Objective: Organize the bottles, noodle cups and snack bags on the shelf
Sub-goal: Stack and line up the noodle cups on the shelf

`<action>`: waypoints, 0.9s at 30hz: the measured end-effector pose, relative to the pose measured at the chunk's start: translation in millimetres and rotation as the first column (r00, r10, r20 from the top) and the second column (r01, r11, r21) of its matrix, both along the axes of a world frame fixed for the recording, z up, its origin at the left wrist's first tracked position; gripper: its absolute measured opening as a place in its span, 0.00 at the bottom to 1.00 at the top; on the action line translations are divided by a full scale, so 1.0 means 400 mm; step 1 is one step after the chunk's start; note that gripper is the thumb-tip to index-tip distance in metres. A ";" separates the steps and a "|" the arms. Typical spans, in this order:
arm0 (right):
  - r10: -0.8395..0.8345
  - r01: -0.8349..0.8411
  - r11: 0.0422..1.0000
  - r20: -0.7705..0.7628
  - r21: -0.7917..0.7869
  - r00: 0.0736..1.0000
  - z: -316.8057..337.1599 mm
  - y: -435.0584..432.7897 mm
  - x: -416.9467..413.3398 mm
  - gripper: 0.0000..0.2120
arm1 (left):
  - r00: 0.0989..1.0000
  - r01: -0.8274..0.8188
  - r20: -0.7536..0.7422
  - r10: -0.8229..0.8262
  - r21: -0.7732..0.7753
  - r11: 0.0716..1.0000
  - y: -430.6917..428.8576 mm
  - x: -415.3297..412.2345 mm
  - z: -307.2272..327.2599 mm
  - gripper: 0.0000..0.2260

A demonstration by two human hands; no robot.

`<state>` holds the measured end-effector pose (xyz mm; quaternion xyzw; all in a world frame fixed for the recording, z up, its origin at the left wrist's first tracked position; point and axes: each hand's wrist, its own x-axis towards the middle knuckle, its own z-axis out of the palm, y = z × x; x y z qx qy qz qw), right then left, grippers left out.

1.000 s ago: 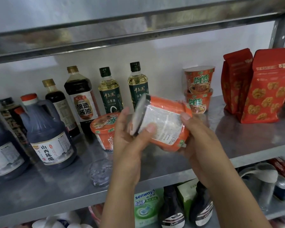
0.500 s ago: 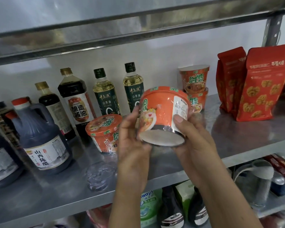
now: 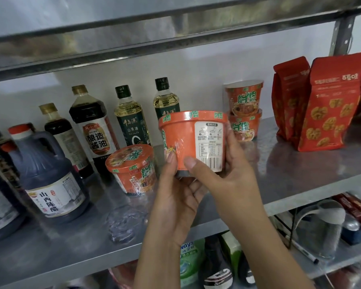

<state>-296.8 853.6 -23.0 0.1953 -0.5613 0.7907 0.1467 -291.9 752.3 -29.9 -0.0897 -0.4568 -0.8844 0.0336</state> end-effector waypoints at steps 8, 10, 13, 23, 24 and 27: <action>-0.024 0.024 1.000 -0.024 0.017 0.999 0.008 -0.003 -0.004 0.39 | 1.000 0.005 -0.022 -0.004 0.052 0.999 0.000 -0.002 -0.003 0.27; -0.013 0.014 1.000 -0.032 0.024 0.999 0.004 -0.003 -0.011 0.35 | 0.999 -0.032 -0.012 0.031 -0.003 0.999 -0.002 -0.004 -0.001 0.28; -0.053 0.053 0.999 -0.016 -0.010 0.998 -0.017 -0.003 -0.029 0.21 | 0.956 -0.291 -0.070 0.283 -0.165 0.942 0.004 -0.019 -0.005 0.34; 0.192 -0.018 0.863 0.295 -0.505 0.936 -0.016 0.042 -0.071 0.15 | 0.845 -0.491 -0.335 0.416 -0.179 0.853 0.030 -0.016 -0.002 0.15; 0.188 -0.016 0.861 0.290 -0.508 0.938 -0.017 0.042 -0.069 0.14 | 0.846 -0.490 -0.339 0.412 -0.186 0.852 0.034 -0.017 -0.002 0.16; 0.178 -0.010 0.861 0.284 -0.508 0.942 -0.021 0.049 -0.071 0.13 | 0.857 -0.469 -0.336 0.391 -0.193 0.862 0.041 -0.019 -0.003 0.16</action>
